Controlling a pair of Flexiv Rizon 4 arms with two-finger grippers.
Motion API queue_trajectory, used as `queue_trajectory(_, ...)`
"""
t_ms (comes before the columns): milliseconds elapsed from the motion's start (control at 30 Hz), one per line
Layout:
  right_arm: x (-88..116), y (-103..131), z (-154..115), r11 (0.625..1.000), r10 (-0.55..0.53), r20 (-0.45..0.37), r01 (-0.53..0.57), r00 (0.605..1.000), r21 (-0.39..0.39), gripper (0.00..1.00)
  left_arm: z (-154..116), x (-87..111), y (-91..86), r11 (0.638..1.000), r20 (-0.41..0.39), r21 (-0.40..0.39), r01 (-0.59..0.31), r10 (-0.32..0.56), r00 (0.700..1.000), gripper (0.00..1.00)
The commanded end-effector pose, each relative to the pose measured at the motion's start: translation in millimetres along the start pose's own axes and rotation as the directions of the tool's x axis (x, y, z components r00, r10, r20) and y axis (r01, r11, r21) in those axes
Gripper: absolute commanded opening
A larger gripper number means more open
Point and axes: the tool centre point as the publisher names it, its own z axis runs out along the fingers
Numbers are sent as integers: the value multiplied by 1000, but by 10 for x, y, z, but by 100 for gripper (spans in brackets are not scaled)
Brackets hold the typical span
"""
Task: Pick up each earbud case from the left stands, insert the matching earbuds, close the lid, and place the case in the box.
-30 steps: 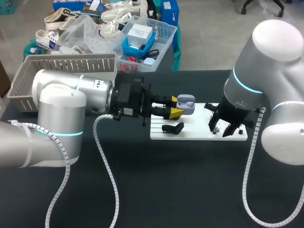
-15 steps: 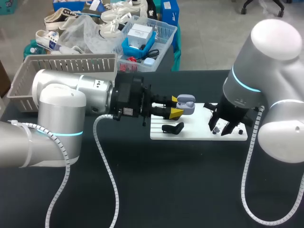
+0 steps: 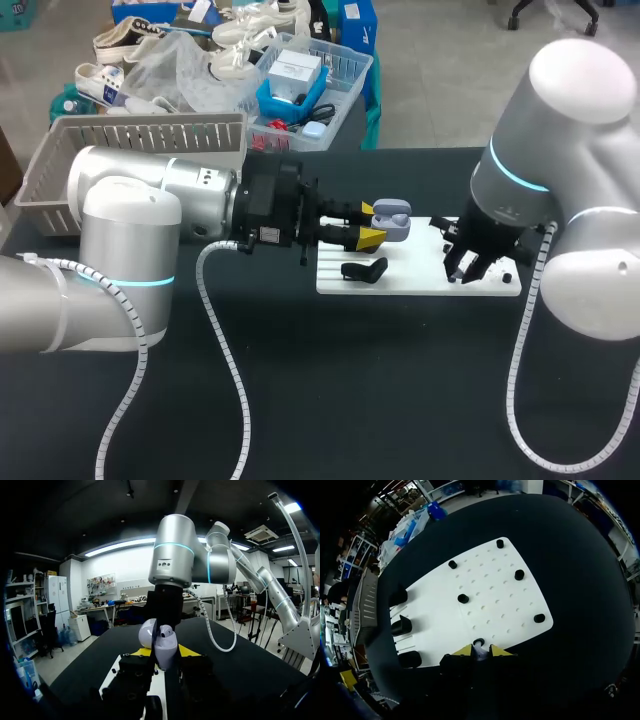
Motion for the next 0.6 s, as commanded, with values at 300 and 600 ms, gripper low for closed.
queue_trajectory(300, -17, -3, -101, 999, 2, -21, -3, 1000, -50, 0, 8, 7, 10, 1000, 1, 0, -1, 1, 1000, 0)
queue_trajectory(600, -25, -44, -374, 996, 15, -3, -15, 1000, -93, 0, 8, 7, 10, 1000, 1, 0, -1, 1, 1000, 0)
